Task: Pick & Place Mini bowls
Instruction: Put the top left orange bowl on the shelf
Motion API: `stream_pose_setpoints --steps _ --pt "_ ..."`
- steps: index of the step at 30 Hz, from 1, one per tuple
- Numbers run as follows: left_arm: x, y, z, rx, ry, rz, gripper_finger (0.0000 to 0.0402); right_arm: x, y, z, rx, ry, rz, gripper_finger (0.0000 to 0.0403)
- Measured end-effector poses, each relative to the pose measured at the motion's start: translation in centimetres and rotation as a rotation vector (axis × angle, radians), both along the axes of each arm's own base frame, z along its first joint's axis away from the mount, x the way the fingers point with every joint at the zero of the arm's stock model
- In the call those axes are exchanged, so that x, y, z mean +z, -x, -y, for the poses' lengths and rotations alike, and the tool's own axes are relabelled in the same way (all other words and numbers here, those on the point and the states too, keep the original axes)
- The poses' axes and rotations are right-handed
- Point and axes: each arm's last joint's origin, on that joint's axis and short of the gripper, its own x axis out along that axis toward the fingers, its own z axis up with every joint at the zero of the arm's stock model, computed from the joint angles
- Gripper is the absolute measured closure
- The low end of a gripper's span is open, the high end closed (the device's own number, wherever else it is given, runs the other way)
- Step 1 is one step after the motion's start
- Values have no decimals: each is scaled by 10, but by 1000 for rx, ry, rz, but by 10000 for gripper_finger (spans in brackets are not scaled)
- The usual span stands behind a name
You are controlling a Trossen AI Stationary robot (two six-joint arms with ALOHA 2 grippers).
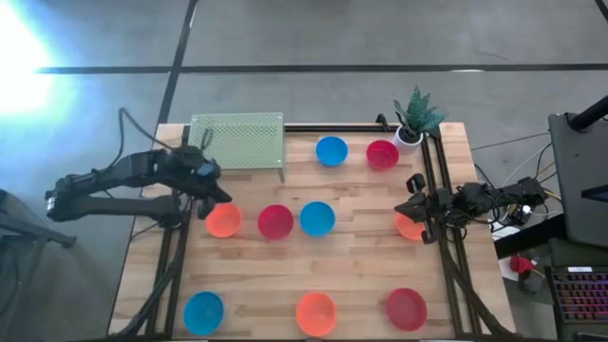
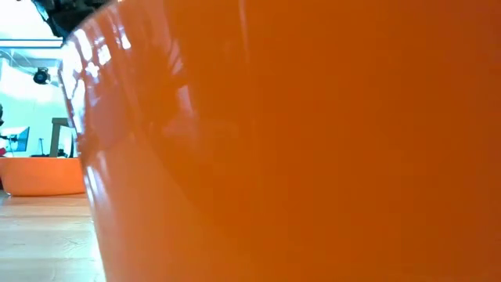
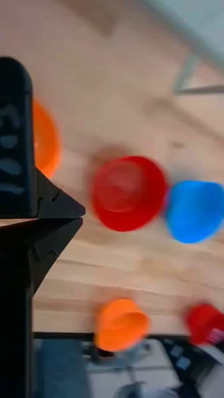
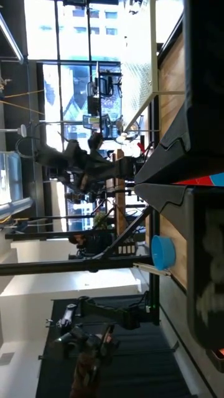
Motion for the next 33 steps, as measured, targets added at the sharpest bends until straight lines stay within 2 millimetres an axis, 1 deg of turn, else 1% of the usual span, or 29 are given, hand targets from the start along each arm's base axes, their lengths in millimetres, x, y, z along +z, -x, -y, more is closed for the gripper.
stream_pose_setpoints --steps 5,9,16,20,25,33 --pt "-9 -6 -1 22 44 -98 401 0 0 0 4 -15 -2 394" --pt "-11 -11 -2 47 80 -127 396 0 0 0 6 -26 -3 394" --pt "-17 -18 -3 99 152 -178 357 0 0 0 7 -26 -3 394" --pt "-21 -23 -4 181 219 -223 338 0 0 0 7 -26 -3 394" --pt "-29 -34 -5 204 243 -285 335 0 0 0 7 -25 -5 394" --pt "-51 -50 -9 349 341 -435 335 0 0 0 7 -25 -5 394"
